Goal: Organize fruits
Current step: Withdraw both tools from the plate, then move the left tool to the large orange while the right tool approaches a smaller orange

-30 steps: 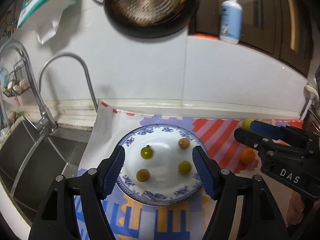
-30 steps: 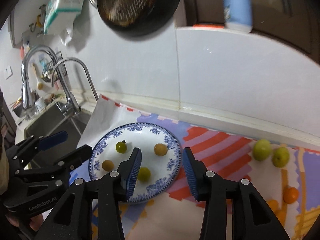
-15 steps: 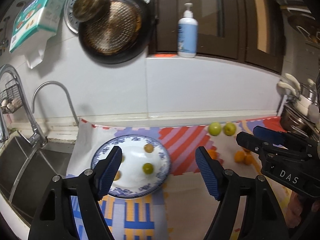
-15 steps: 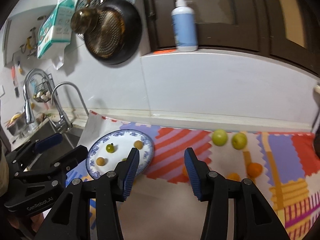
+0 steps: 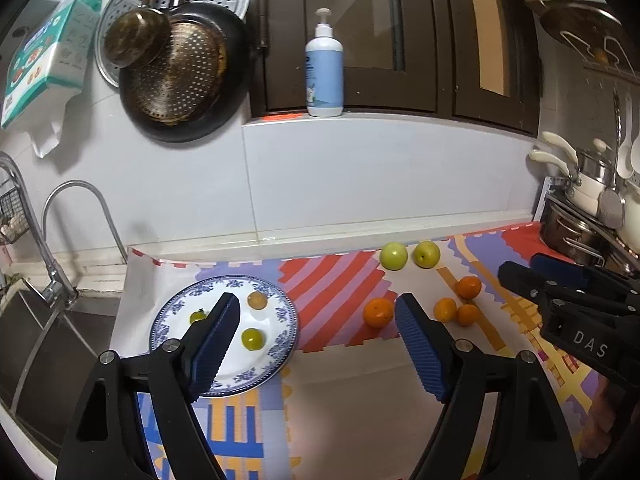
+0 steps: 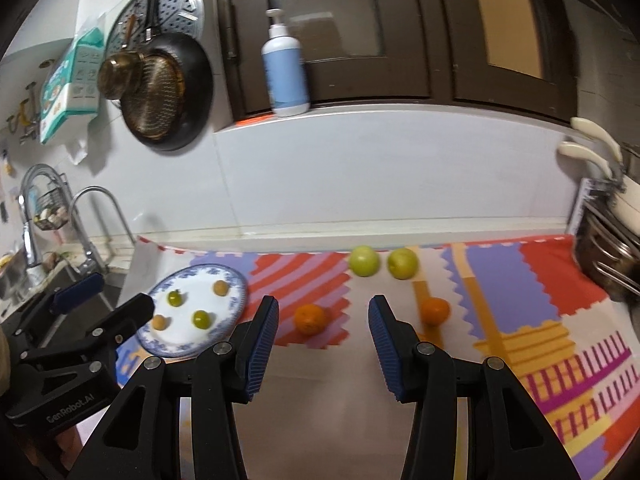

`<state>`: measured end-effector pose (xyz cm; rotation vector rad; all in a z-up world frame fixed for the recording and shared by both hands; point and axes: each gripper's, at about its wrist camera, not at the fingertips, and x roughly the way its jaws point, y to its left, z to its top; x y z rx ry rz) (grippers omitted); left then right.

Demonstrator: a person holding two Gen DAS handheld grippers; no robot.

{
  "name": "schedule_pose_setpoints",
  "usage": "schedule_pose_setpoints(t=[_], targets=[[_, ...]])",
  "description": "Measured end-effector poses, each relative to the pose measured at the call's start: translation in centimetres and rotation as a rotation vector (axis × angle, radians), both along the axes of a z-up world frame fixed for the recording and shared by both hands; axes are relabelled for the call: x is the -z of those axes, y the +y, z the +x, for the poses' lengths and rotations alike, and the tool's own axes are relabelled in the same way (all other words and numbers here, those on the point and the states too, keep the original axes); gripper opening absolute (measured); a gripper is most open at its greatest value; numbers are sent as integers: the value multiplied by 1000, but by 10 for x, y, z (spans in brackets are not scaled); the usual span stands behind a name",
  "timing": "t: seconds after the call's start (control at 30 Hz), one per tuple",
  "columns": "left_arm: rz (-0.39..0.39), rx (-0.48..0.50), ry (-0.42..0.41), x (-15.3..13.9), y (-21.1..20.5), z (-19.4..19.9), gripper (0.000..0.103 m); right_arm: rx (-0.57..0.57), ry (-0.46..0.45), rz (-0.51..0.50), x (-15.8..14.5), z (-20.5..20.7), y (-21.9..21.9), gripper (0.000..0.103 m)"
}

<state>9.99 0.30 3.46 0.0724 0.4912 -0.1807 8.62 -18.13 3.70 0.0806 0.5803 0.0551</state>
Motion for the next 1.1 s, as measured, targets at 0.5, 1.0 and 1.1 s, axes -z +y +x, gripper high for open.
schedule_pose_setpoints(t=[0.5, 1.0, 1.1], targets=[[48, 46, 30, 29, -33, 24, 87, 93, 72, -15, 31, 10, -37, 48], [99, 105, 110, 71, -58, 67, 87, 99, 194, -25, 79, 47, -55, 48], [104, 106, 129, 80, -61, 77, 87, 93, 222, -23, 89, 57, -56, 48]])
